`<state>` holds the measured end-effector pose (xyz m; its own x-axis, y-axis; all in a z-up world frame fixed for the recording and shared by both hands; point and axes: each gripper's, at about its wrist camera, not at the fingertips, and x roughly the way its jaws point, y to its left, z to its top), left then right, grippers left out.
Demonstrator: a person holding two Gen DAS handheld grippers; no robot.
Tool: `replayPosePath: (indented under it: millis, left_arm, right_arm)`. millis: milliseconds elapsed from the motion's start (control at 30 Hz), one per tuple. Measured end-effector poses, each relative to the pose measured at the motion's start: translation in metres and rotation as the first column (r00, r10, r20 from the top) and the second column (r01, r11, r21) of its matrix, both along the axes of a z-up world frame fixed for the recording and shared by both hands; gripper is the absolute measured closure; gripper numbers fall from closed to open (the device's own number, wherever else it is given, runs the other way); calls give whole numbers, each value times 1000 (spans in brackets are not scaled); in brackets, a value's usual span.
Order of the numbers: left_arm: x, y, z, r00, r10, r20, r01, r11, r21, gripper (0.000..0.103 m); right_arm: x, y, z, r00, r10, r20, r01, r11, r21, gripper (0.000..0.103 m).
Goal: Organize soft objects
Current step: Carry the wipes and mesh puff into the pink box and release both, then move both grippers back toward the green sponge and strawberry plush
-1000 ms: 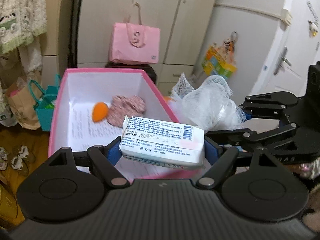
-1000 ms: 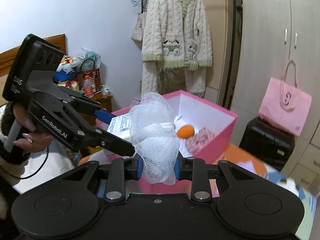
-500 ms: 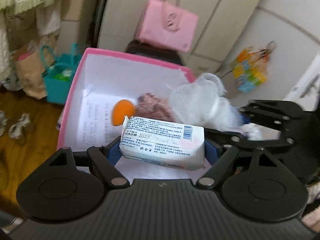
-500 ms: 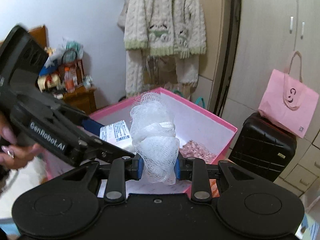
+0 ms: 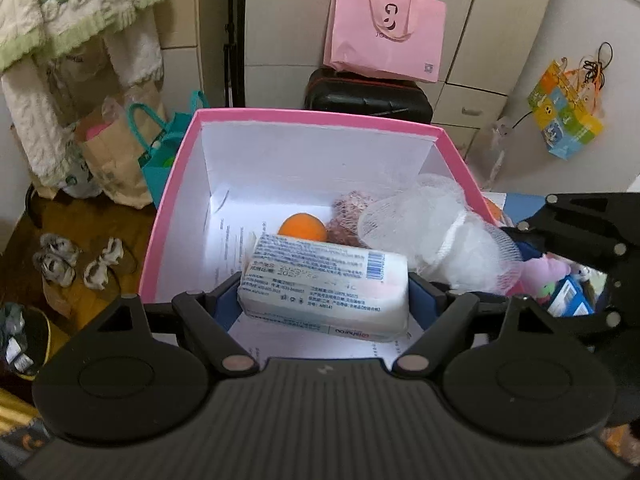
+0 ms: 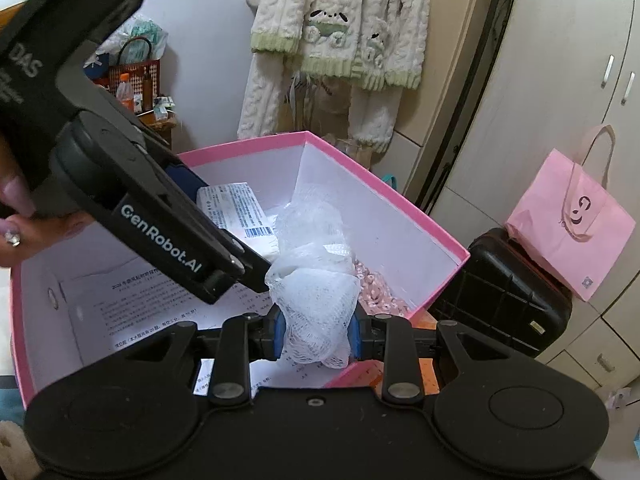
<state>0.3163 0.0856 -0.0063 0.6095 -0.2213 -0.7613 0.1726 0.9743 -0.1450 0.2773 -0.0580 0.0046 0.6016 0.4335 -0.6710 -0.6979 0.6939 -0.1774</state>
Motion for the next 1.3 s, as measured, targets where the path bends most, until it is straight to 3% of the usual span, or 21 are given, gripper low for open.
replayPosePath:
  millis: [33, 200, 367, 567, 667, 900, 1100, 1300]
  left_arm:
    - [-1, 1, 1, 1000, 6, 3, -6, 1000, -4, 20]
    - [-11, 2, 9, 999, 17, 52, -17, 1000, 3, 17]
    - [-38, 5, 18, 994, -12, 111, 13, 1000, -8, 17]
    - [-78, 2, 34, 985, -57, 162, 64, 997, -35, 17]
    - [-100, -5, 45, 974, -108, 199, 116, 993, -27, 17]
    - [-142, -18, 65, 955, -219, 198, 236, 969, -68, 17]
    - [-173, -39, 71, 934, -294, 201, 304, 952, -21, 17]
    - [-189, -65, 67, 915, -373, 154, 382, 923, -36, 16]
  right_arm:
    - [-1, 1, 0, 1000, -1, 5, 1, 1000, -3, 64]
    - [-6, -4, 2, 1000, -4, 13, 4, 1000, 26, 44]
    - [-21, -26, 14, 999, -46, 18, 43, 990, 134, 44]
    - [-53, -72, 25, 994, -109, -6, 106, 946, 306, 43]
    - [-73, -86, 25, 987, -162, -20, 159, 927, 339, 44]
    - [-127, -116, 39, 977, -212, -1, 201, 925, 323, 43]
    - [-171, -142, 46, 968, -248, 23, 234, 937, 259, 43]
    - [-199, -164, 46, 962, -272, 36, 259, 943, 208, 42]
